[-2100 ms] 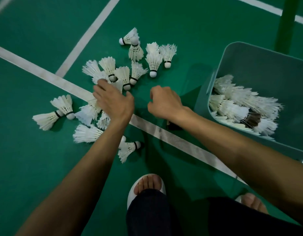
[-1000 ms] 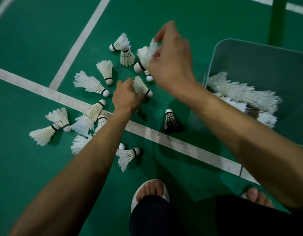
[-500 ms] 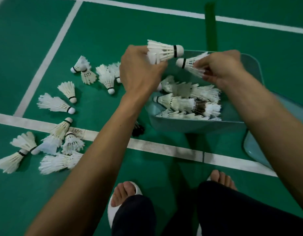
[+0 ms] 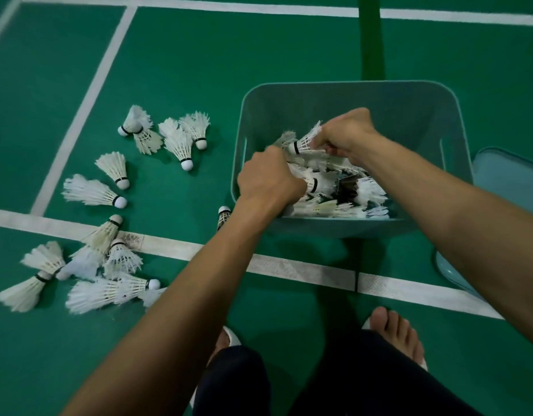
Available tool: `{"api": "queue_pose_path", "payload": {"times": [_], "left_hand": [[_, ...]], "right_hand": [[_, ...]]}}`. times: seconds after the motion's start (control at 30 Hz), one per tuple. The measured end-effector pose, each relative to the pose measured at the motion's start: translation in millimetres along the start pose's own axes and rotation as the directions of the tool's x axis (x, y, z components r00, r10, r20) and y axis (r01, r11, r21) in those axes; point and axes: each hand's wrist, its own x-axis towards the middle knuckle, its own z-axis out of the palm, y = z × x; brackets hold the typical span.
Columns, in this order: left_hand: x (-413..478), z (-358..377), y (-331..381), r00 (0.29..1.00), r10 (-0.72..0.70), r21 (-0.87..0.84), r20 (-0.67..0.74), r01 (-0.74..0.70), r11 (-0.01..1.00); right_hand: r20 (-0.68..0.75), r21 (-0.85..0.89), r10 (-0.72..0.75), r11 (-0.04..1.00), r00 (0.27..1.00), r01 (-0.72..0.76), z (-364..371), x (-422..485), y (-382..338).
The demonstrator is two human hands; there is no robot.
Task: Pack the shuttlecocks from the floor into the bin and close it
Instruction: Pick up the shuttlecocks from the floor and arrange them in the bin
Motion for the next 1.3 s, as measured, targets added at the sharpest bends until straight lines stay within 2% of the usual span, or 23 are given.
{"api": "queue_pose_path", "payload": {"times": [0.1,0.2,0.4,0.53,0.6,0.7,0.77,0.83,0.97,1.07,1.17,1.3], "left_hand": [[7.9,0.3,4.7,0.99,-0.01,0.052,0.143,0.003,0.999],[13.7,5.8,9.2,0.973,-0.017,0.069,0.23,0.001,0.998],[21.5,13.0,14.8,0.973,-0.006,0.09,0.231,-0.015,0.996],[25.3,15.9,13.8,0.974,0.008,0.066,0.225,-0.024,0.998],[26.6,15.6,11.8,0.979,0.022,0.041,0.202,-0.031,0.999],[30.7,10.2,7.8,0.989,0.025,0.024,0.143,-0.029,0.999],[34.1,5.0,4.9,0.988,0.011,0.014,0.157,-0.013,1.0],[38.8,1.6,4.5,0.976,0.003,-0.029,0.217,0.003,1.0],[43.4,1.9,9.1,0.938,0.01,-0.092,0.347,0.023,0.996],[45.4,7.6,8.6,0.931,-0.011,-0.109,0.365,0.055,0.993],[44.8,12.4,6.1,0.924,-0.036,-0.153,0.382,0.102,0.983],[45.5,13.4,6.0,0.925,-0.042,-0.23,0.378,0.138,0.963]], "right_hand": [[-0.076,-0.13,-0.115,0.986,0.991,0.104,20.6,8.6,-5.9],[-0.079,-0.154,-0.18,0.974,0.981,0.166,38.5,9.6,-6.3],[0.008,-0.048,-0.099,0.994,0.995,0.099,48.4,10.3,-15.0],[-0.062,-0.114,-0.102,0.989,0.993,0.094,57.5,12.6,-11.8],[-0.082,-0.056,-0.045,0.998,0.996,0.041,62.1,11.9,-8.0],[0.059,0.195,0.093,0.975,0.994,-0.103,52.3,14.8,-6.1],[0.133,0.287,0.128,0.944,0.983,-0.162,42.6,16.2,-5.5],[0.164,0.233,0.119,0.96,0.979,-0.155,38.2,14.7,-8.2],[0.148,0.091,0.027,0.995,0.989,-0.041,43.7,13.0,-13.2],[0.02,-0.029,-0.01,1.0,1.0,0.011,44.1,15.3,-12.1],[-0.126,-0.166,-0.109,0.982,0.986,0.087,37.4,16.7,-8.6],[-0.076,-0.211,-0.168,0.966,0.983,0.149,24.3,15.3,-9.5]]}}
